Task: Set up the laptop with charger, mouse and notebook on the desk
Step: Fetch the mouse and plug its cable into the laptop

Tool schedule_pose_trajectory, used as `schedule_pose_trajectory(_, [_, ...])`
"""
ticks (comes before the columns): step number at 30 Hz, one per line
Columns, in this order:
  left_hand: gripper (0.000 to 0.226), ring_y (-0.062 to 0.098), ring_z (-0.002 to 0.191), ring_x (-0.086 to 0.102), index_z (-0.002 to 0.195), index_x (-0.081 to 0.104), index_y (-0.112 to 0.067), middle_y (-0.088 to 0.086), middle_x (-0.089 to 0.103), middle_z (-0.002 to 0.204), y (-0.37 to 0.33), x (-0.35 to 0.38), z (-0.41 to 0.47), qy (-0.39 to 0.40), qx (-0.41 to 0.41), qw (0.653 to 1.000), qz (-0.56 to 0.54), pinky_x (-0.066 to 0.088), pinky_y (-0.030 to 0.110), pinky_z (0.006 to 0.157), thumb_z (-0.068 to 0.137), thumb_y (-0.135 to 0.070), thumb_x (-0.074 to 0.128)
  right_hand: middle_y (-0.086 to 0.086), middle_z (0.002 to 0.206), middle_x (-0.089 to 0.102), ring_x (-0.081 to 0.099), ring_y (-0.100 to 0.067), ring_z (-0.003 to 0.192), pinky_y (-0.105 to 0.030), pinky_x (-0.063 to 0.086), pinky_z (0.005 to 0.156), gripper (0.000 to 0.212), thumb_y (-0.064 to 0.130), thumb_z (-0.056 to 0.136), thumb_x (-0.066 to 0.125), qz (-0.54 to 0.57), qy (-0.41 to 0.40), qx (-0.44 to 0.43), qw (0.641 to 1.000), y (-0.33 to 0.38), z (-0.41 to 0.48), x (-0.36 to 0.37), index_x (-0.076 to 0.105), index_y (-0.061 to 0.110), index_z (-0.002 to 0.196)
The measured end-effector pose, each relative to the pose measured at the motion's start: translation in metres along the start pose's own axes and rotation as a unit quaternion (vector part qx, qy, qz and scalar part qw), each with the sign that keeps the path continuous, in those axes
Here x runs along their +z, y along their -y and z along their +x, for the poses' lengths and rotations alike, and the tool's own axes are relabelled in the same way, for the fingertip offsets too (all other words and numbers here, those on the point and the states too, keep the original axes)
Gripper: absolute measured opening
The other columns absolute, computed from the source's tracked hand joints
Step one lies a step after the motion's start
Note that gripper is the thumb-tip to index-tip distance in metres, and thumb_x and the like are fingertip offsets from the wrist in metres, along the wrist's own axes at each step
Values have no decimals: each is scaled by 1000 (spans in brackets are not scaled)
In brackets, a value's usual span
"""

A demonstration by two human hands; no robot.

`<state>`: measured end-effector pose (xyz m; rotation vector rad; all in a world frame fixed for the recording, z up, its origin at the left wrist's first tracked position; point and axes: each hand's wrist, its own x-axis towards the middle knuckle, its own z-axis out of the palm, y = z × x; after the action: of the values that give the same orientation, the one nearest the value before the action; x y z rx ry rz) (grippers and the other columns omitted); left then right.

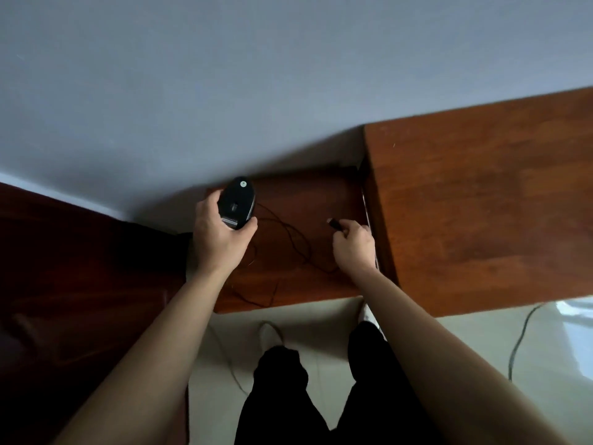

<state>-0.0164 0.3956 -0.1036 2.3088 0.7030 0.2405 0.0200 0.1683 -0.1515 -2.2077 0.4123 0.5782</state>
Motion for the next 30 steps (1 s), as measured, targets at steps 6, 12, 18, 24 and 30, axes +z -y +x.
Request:
schedule_pose_trajectory(6, [66,22,109,56,126,56,-11,9,57,122,-54,-69,23,-29,72,995,-61,39,22,88,68,-23,85,-9,118,71,67,-28,104,-39,54,91,39,24,96,54,62,-51,-22,997,67,-41,-56,65,14,132])
schedule_pose_trajectory(12, [67,21,109,58,127,54,-15,5,57,124,-103,-123,29,-8,169,977,-130,45,30,91,69,-26,84,1,90,76,69,-20,79,-41,57,73,29,30,94,56,163,-174,-35,970,84,-111,-100,76,22,113])
schedule_pose_trajectory(18, [64,14,105,55,126,54,-17,1,56,121,-194,-139,-3,34,268,940,-209,41,24,88,70,-28,83,14,40,35,27,-5,36,-20,24,36,43,44,91,62,271,-303,-32,913,66,-187,-175,58,21,55])
schedule_pose_trajectory(24, [65,7,100,53,126,53,-18,-3,55,119,-277,-124,-95,100,371,888,-252,35,-3,71,70,-35,82,3,55,46,40,-19,54,-34,32,52,51,46,91,60,339,-401,-50,849,8,-265,-261,69,-5,93])
schedule_pose_trajectory(30, [66,10,100,55,127,53,-18,-1,56,120,-350,-85,-220,148,443,839,-278,45,8,75,71,-38,81,10,49,41,38,-13,54,-39,32,59,38,37,98,60,389,-454,-44,800,-104,-348,-330,70,8,76])
